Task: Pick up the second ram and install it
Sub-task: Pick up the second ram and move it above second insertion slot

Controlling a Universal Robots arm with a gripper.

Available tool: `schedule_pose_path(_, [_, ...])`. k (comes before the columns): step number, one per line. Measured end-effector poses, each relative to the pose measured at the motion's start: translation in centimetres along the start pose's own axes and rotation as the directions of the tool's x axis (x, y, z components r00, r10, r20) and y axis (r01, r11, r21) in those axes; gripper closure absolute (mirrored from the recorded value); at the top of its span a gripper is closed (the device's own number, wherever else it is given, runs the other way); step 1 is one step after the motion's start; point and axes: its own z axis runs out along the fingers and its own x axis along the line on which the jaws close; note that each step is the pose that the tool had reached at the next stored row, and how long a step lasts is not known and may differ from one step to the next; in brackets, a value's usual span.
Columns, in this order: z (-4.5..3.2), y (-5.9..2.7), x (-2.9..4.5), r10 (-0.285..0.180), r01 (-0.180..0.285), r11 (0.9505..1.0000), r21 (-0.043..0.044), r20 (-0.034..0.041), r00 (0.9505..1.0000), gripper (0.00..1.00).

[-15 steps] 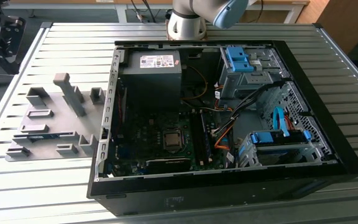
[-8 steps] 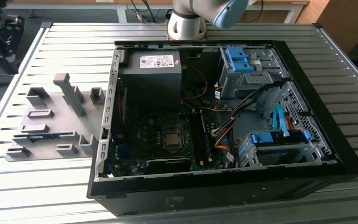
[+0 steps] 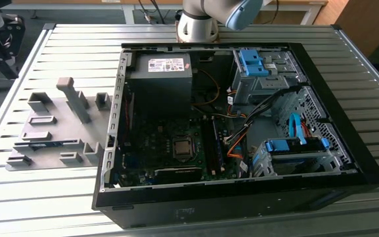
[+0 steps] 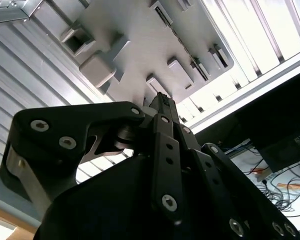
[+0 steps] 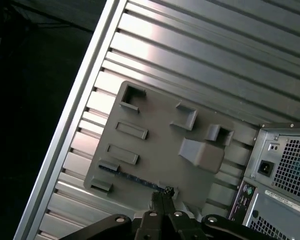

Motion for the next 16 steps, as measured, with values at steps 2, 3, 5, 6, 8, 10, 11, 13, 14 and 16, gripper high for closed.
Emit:
schedule_pose_path(2, [0.00, 0.01, 0.03, -0.028, 0.028, 0.9996, -0.0006, -0.0013, 0.9996, 0.89])
schedule_pose_path(3, [0.00, 0.02, 0.05, -0.041, 0.041, 0.9992, -0.0009, -0.0018, 0.9992, 0.89])
schedule_pose_path(5, [0.01, 0.04, 0.11, -0.061, 0.061, 0.9981, -0.0015, -0.0026, 0.9981, 0.89])
schedule_pose_path(6, [0.01, 0.04, 0.11, -0.071, 0.071, 0.9975, -0.0017, -0.0030, 0.9975, 0.89])
schedule_pose_path(8, [0.01, 0.05, 0.13, -0.087, 0.087, 0.9962, -0.0021, -0.0037, 0.9962, 0.89])
schedule_pose_path(10, [0.01, 0.05, 0.14, -0.092, 0.092, 0.9958, -0.0023, -0.0040, 0.9958, 0.89])
schedule_pose_path(11, [0.01, 0.05, 0.14, -0.092, 0.092, 0.9958, -0.0023, -0.0040, 0.9958, 0.89])
schedule_pose_path(13, [0.01, 0.05, 0.14, -0.096, 0.096, 0.9954, -0.0024, -0.0041, 0.9954, 0.89])
schedule_pose_path(14, [0.01, 0.05, 0.14, -0.096, 0.096, 0.9954, -0.0024, -0.0041, 0.9953, 0.89])
schedule_pose_path(16, [0.01, 0.05, 0.14, -0.096, 0.096, 0.9953, -0.0024, -0.0042, 0.9953, 0.89])
